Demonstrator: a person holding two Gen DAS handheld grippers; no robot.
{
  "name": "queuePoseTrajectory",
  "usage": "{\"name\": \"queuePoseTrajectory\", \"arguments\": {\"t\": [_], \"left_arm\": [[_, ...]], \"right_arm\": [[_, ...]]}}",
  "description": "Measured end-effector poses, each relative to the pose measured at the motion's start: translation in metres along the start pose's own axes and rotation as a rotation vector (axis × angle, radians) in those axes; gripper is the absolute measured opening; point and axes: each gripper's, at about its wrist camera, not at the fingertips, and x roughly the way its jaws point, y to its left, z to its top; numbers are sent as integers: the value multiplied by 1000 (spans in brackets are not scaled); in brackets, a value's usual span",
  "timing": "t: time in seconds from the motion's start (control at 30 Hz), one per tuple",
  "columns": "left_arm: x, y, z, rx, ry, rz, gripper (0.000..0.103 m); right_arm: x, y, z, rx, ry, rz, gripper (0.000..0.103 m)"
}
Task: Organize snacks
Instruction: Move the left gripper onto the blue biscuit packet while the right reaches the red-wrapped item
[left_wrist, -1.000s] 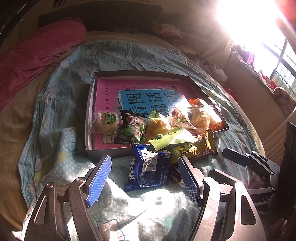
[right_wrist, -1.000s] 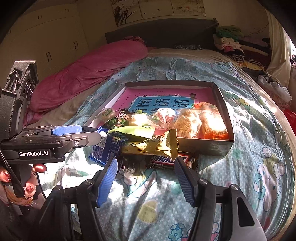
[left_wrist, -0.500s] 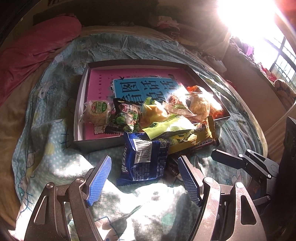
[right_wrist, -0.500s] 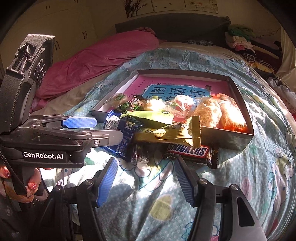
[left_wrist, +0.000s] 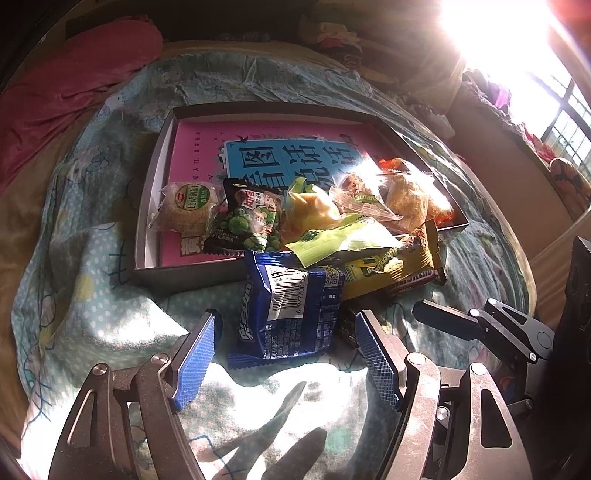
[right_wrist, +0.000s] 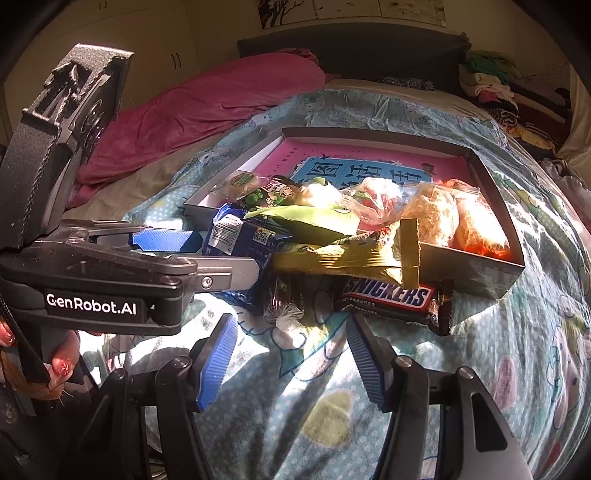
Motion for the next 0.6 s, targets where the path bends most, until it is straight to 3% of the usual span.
{"name": "queuePoseTrajectory", "arguments": {"t": [0.37,0.6], "left_arm": [[12,3,2,-23,27,17,76],[15,3,3,-27,33,15,76]], "right_arm": [[16,1,5,-34,-3,-3,40],[29,6,10,-70,-1,6,36]]}}
